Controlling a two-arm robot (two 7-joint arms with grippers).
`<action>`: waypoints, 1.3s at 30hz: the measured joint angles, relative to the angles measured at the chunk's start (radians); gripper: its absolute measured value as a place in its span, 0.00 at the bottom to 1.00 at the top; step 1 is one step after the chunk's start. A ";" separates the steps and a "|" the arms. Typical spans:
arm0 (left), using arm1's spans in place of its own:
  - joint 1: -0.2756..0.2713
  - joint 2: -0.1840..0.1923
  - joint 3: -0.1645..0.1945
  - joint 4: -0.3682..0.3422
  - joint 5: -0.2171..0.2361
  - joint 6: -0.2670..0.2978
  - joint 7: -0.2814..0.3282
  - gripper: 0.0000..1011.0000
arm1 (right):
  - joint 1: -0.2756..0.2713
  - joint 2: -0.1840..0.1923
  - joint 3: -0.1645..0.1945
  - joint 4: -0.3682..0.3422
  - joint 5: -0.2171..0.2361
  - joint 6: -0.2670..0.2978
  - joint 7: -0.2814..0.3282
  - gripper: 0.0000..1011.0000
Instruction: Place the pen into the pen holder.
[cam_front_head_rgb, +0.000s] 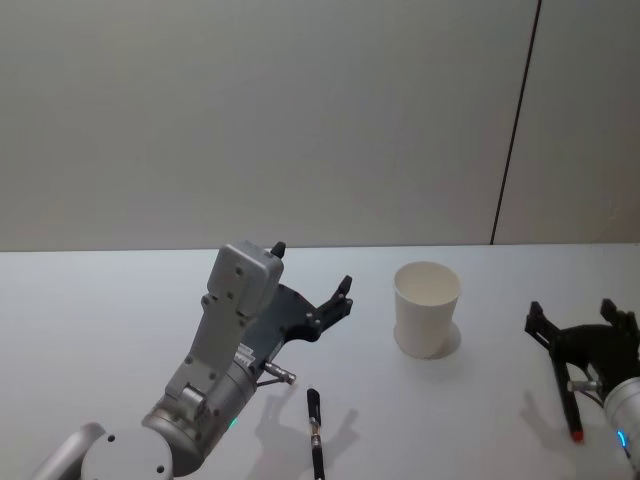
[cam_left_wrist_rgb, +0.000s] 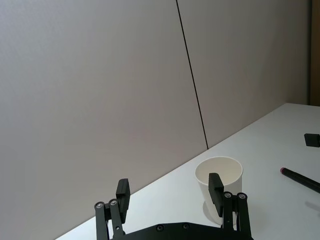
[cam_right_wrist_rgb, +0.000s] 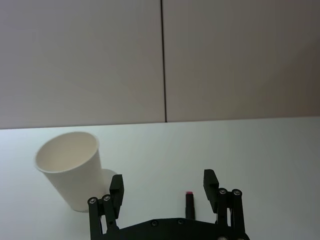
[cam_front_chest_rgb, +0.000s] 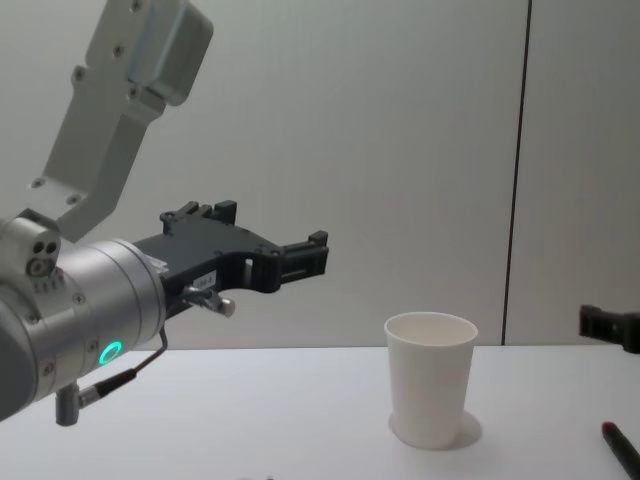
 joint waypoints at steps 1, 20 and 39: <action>0.000 0.000 0.000 0.000 0.000 0.000 0.000 0.99 | 0.002 -0.003 0.001 0.004 0.002 0.004 -0.008 0.99; 0.000 0.000 0.000 0.000 0.000 0.000 0.000 0.99 | 0.042 -0.052 0.026 0.105 0.072 0.098 -0.163 0.99; 0.000 0.000 0.000 0.000 0.000 0.000 0.000 0.99 | 0.118 -0.087 0.039 0.258 0.092 0.098 -0.139 0.99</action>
